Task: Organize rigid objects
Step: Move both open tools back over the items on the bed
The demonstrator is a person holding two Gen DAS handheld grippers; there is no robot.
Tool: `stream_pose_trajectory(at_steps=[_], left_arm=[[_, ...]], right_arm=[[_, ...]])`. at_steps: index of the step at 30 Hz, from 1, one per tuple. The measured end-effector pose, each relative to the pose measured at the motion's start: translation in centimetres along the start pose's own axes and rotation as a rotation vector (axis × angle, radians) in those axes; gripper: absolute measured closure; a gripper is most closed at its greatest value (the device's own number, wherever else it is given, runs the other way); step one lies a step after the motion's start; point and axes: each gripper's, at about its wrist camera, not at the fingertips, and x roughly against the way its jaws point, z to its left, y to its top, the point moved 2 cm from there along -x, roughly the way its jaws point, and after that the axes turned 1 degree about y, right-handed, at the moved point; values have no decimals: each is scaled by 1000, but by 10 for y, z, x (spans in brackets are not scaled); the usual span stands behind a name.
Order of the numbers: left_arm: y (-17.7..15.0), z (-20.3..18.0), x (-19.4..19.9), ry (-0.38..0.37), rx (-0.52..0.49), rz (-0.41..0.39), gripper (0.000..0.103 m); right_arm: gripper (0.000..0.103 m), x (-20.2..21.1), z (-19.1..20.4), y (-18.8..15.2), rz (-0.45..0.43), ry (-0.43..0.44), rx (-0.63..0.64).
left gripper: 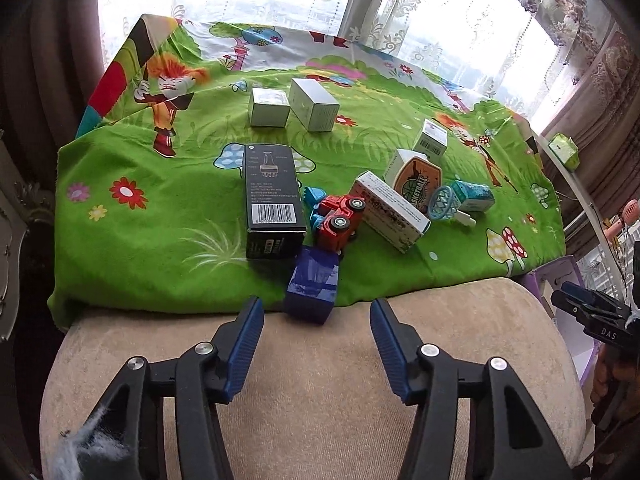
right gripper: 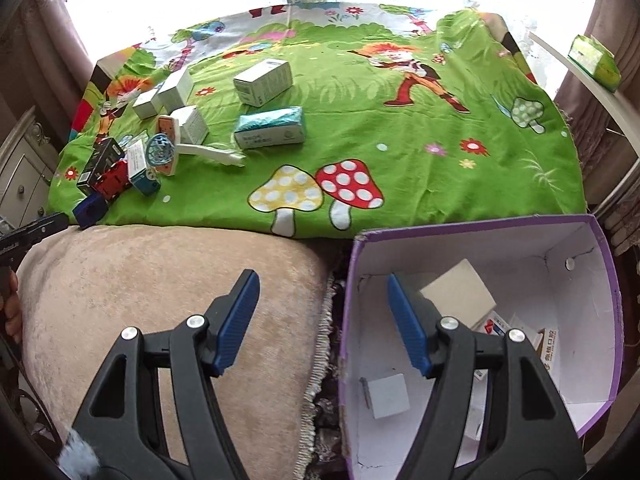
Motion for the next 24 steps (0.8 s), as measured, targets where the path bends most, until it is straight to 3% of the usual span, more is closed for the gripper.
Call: stream_pose_trajectory(at_steps=[12,16,24], left_arm=[[15,0,-27,-9,-20,73,54],[15,1,-33,-25,-19,90,69],[12,2,-32,-59,-11,86,70]], right_arm=[[33,-20,97,37,-3,162,186],[33,-24,125,46,-5,202,239],[35,-47,163,72,3,224,245]])
